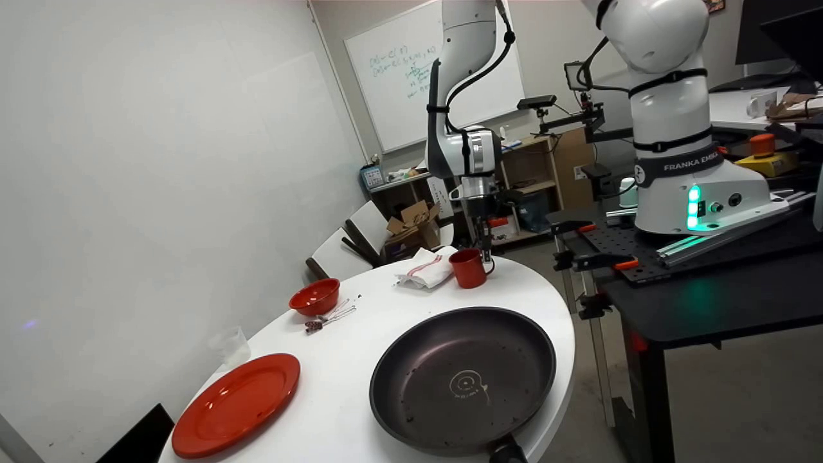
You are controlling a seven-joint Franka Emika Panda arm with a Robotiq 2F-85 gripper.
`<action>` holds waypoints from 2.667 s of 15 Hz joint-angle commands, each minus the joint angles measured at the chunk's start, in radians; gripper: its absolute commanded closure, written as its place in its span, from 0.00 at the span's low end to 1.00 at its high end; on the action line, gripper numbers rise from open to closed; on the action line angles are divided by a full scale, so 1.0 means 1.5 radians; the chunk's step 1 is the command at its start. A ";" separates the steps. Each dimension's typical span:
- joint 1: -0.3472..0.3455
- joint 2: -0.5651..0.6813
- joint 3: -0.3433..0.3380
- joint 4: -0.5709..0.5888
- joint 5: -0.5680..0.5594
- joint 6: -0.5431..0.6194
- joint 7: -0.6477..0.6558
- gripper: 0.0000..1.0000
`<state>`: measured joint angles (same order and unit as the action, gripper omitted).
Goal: Move the cup at the edge of the table
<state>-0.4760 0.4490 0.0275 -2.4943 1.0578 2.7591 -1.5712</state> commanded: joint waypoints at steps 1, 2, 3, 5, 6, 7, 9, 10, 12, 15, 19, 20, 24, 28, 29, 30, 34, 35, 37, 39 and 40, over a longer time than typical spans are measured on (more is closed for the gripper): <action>-0.020 -0.006 0.005 -0.027 0.043 0.029 -0.042 0.96; -0.025 -0.005 0.005 -0.030 0.055 0.029 -0.051 0.96; -0.030 -0.006 0.005 -0.032 0.065 0.029 -0.060 0.96; -0.042 -0.006 0.004 -0.036 0.087 0.027 -0.076 0.96; -0.049 -0.006 0.002 -0.038 0.098 0.026 -0.084 0.96; -0.055 -0.006 0.001 -0.039 0.108 0.025 -0.091 0.96; -0.067 -0.004 -0.002 -0.041 0.124 0.024 -0.102 0.96; -0.074 -0.003 -0.004 -0.040 0.132 0.023 -0.107 0.96; -0.088 -0.003 -0.007 -0.039 0.145 0.019 -0.112 0.96; -0.107 -0.003 -0.012 -0.036 0.156 0.016 -0.112 0.96; -0.130 -0.003 -0.018 -0.033 0.162 0.012 -0.108 0.96; -0.133 -0.003 -0.017 -0.033 0.164 0.012 -0.108 0.96; -0.141 -0.009 -0.012 -0.038 0.170 0.017 -0.113 0.96; -0.137 -0.013 -0.009 -0.040 0.175 0.020 -0.118 0.96; -0.136 -0.014 -0.009 -0.040 0.175 0.021 -0.118 0.96; -0.135 -0.014 -0.009 -0.040 0.174 0.021 -0.116 0.96; -0.128 -0.018 -0.007 -0.039 0.168 0.026 -0.104 0.96; -0.126 -0.019 -0.007 -0.040 0.166 0.028 -0.100 0.96; -0.122 -0.021 -0.004 -0.040 0.164 0.033 -0.097 0.96; -0.118 -0.022 -0.002 -0.039 0.161 0.036 -0.093 0.96; -0.117 -0.022 -0.001 -0.038 0.160 0.037 -0.091 0.96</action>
<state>-0.6674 0.4306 0.0175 -2.5401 1.2907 2.7868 -1.7113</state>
